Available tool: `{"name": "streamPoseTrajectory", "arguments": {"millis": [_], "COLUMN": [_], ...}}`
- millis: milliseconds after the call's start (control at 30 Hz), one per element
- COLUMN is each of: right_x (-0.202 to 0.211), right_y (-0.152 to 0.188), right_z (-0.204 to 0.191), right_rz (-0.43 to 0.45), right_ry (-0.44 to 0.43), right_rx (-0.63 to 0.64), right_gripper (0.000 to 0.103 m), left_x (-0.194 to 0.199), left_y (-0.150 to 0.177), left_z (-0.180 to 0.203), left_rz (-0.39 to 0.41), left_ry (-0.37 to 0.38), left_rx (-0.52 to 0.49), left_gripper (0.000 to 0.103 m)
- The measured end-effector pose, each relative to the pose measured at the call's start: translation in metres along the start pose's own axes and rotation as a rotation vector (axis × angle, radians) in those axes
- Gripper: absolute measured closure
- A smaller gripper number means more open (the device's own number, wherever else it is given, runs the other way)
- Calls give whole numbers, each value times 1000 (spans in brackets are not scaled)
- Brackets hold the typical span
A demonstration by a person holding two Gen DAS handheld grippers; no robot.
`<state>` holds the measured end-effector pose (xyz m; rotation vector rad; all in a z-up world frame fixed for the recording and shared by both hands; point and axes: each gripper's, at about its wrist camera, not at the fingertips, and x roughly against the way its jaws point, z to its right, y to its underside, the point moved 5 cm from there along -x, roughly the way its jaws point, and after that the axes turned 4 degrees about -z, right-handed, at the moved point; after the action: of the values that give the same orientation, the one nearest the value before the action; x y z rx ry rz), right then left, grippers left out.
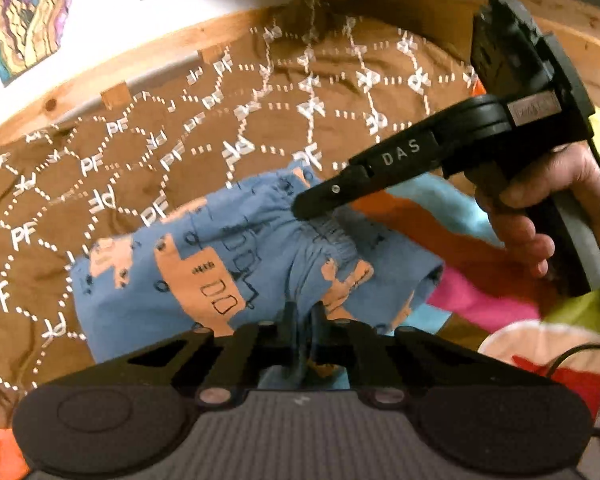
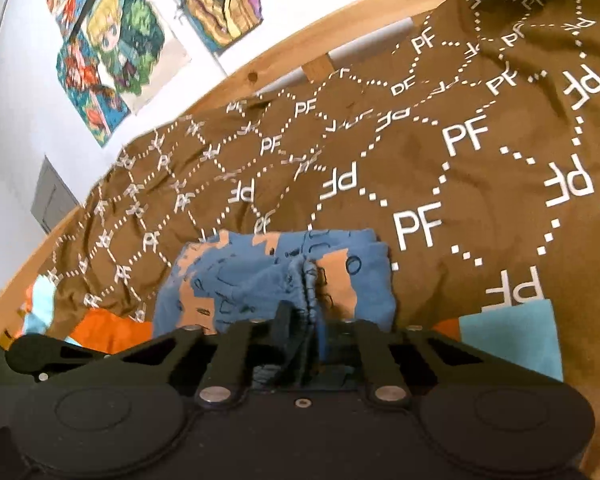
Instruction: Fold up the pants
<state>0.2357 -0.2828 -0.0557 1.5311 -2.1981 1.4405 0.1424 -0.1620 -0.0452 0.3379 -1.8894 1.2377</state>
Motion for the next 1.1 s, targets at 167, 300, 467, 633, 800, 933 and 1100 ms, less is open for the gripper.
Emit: {"name": "streamPoseTrajectory", "arguments": {"millis": [167, 300, 467, 633, 800, 933, 1100], "right_x": [29, 40, 23, 47, 47, 21, 21], "right_y": [-17, -21, 0, 1, 8, 27, 41], "right_z": [-9, -8, 11, -6, -38, -46, -44], "right_rz": [33, 7, -68, 27, 73, -22, -55], "right_ry": [-37, 6, 191, 256, 293, 369, 442], "right_rx": [-17, -11, 58, 211, 317, 384, 440], "right_gripper": [93, 93, 76, 38, 32, 31, 24], "left_x": [24, 8, -11, 20, 21, -3, -2], "left_y": [-11, -9, 7, 7, 18, 41, 56], "left_z": [7, 15, 7, -18, -55, -72, -75], "left_rz": [71, 44, -33, 53, 36, -112, -127], "left_ry": [28, 64, 152, 121, -42, -90, -112], "left_rx": [2, -15, 83, 189, 372, 457, 467], "left_gripper": [97, 89, 58, 36, 33, 33, 30]}}
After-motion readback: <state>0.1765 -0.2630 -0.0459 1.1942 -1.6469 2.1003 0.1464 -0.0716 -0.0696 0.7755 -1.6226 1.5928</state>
